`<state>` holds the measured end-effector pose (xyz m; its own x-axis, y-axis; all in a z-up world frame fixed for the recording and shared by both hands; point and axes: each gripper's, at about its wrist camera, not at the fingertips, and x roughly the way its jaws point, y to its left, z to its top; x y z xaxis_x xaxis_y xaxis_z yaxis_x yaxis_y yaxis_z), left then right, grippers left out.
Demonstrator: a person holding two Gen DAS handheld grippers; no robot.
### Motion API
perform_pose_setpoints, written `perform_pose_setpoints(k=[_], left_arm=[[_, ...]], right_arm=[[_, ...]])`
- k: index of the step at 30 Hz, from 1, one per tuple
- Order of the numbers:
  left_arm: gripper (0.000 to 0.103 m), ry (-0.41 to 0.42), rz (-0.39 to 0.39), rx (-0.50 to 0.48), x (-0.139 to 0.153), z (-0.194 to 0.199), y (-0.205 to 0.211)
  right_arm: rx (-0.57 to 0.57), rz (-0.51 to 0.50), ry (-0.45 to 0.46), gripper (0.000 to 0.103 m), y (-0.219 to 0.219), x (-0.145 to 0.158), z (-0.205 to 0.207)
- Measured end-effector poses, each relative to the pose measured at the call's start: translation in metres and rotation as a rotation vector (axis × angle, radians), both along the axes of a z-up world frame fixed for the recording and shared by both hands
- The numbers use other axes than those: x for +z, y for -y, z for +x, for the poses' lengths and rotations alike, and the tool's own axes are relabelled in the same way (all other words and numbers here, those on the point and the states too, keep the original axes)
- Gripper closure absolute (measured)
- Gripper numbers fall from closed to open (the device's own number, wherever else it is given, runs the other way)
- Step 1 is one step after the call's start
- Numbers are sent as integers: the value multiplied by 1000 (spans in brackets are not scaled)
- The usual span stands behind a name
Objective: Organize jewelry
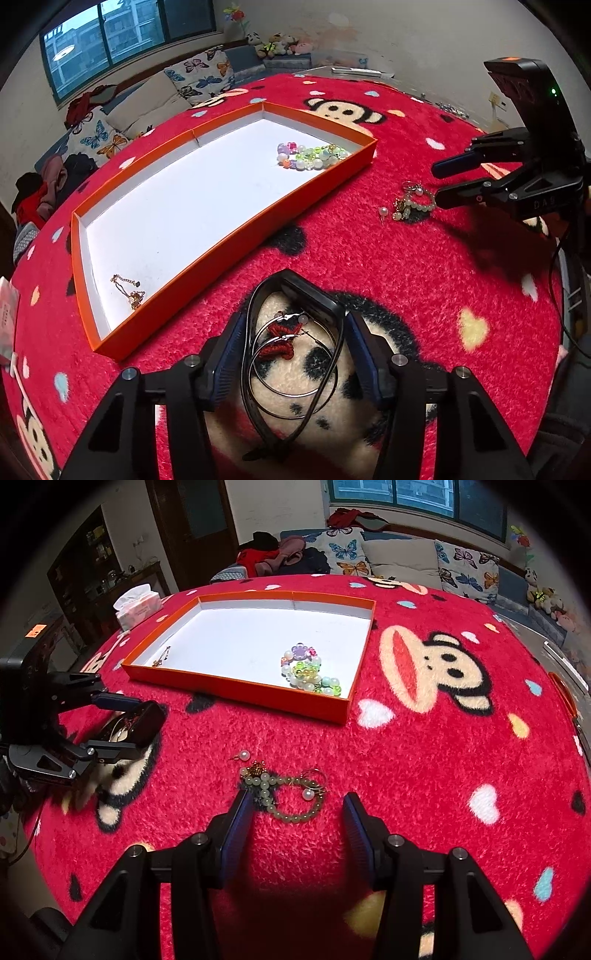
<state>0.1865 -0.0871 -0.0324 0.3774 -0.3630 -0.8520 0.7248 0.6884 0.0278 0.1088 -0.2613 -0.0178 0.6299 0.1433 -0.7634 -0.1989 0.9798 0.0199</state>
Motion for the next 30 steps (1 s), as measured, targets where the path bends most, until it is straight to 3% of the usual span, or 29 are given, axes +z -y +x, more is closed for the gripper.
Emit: perform_pose_setpoints(k=[7,11,18,30], left_arm=[[46,-6,-4,13,0,1,1],[46,-8,-4,13,0,1,1],[46,-9,-5,12,-1,2,2],[47,-10,-21,33,1,2,-1]], right_arm=[[-13,-7,2,47,3,-1,5],[-14,0,2,64,4,-1,12],[-25,-6,-11,76,4,-6,23],[-9,-56,1,82,-6,-7,23]])
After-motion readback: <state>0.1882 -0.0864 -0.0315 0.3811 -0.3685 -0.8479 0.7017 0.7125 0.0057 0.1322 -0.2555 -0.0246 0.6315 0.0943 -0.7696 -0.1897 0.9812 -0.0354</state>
